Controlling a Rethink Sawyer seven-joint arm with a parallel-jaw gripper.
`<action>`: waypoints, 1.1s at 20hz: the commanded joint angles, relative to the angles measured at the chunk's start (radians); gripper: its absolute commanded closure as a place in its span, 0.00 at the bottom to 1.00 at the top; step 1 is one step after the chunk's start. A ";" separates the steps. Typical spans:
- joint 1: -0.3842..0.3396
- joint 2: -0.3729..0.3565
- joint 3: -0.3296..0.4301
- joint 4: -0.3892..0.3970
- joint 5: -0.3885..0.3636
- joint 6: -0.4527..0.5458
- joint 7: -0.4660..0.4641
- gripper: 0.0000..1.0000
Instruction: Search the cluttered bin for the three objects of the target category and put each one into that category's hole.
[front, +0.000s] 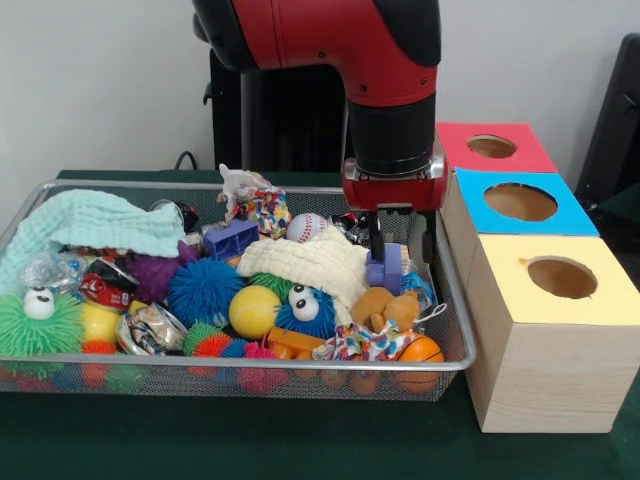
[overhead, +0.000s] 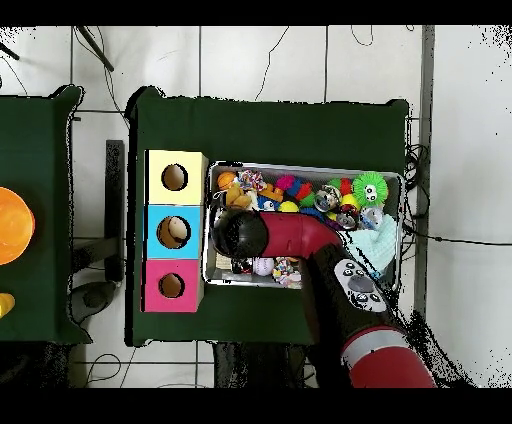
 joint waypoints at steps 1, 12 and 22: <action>-0.030 0.027 -0.024 -0.075 -0.062 -0.026 0.020 0.00; -0.016 0.058 -0.048 -0.129 -0.099 -0.060 0.035 0.00; 0.060 0.192 -0.169 -0.186 -0.141 -0.275 0.128 0.00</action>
